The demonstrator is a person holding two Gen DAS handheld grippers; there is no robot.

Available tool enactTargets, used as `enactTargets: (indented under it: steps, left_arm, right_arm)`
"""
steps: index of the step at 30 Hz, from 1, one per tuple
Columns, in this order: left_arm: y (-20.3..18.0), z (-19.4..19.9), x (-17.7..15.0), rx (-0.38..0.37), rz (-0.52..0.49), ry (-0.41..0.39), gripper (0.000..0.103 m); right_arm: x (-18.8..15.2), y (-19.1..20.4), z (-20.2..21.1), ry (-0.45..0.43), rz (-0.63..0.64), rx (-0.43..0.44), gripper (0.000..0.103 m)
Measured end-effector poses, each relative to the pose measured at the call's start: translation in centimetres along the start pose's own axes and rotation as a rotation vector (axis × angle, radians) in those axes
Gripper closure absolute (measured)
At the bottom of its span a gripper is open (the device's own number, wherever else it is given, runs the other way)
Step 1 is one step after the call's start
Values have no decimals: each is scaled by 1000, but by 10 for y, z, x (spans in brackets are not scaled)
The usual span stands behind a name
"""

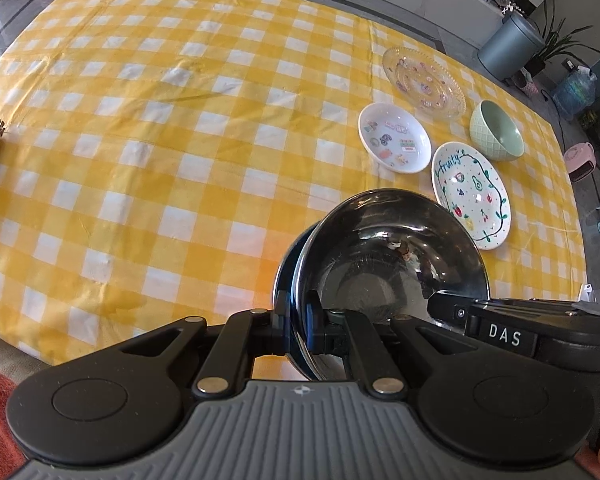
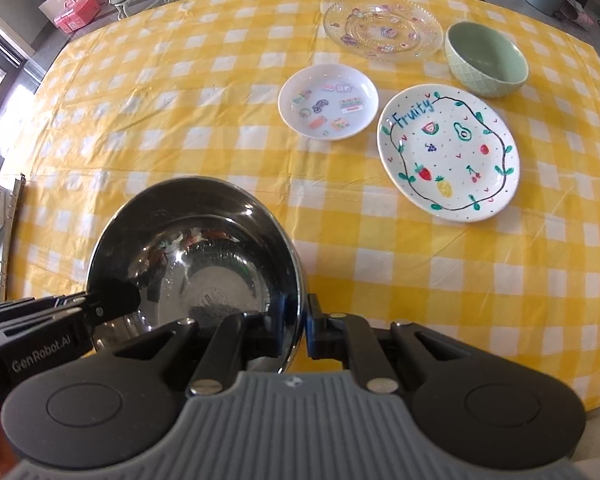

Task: Organize plates and bowls
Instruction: 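Open both grippers to release the blue bowl, then move to the pale green bowl and grasp its rim with both grippers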

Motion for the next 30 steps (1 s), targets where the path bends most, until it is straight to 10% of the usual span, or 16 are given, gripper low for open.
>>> enactTargets:
  steps: [17,30]
  left_arm:
    - [0,-5,-1,35,-44,14,90]
    - [2,14,2,-2,-39,-36,86]
  right_arm:
    - [-3,2,-6,10,32,-20,96]
    - [-3,5,10,-33,66,-34,75]
Point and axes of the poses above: each gripper's, at about its wrist camera, not at the fingertips, and z roughly against the way its jaws point, y to its left, x to its top, the point moved 3 cm from there along -z, roughly the way its jaws point, and after that the axes turned 3 degrees about -y, right-handed, at the moved point
